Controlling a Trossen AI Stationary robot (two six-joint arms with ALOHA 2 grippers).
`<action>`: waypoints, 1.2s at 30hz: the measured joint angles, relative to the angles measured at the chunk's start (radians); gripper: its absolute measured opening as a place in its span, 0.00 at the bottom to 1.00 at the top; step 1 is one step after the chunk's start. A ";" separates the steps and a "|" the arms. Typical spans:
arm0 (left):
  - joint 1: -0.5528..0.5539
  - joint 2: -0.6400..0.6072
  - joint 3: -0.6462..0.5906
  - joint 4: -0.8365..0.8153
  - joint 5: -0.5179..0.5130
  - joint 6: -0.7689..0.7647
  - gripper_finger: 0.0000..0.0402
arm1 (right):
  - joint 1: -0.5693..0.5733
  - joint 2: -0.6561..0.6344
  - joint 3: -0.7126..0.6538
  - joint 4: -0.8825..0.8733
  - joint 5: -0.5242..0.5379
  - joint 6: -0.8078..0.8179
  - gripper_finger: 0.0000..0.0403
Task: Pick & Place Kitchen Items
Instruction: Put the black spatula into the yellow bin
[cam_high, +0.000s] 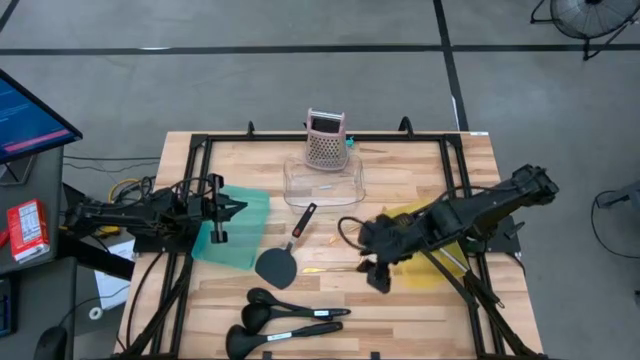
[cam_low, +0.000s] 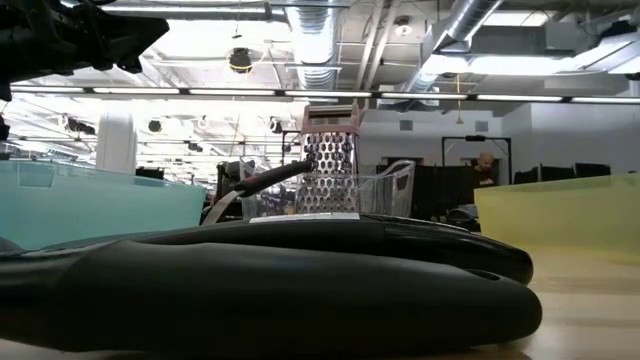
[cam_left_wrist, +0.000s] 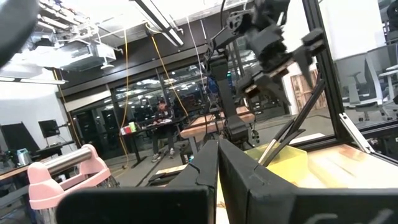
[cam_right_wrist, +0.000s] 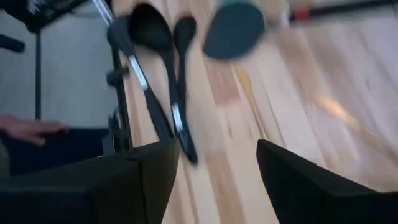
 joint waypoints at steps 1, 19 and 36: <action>0.000 0.000 0.000 0.000 0.000 0.000 0.00 | 0.004 0.011 -0.001 0.019 0.031 -0.011 0.54; 0.000 0.053 0.000 0.013 0.000 0.000 0.00 | -0.142 0.358 -0.002 0.442 0.082 -0.004 0.54; 0.000 0.066 0.000 0.018 0.000 0.000 0.00 | -0.271 0.499 -0.002 0.536 0.081 0.349 0.62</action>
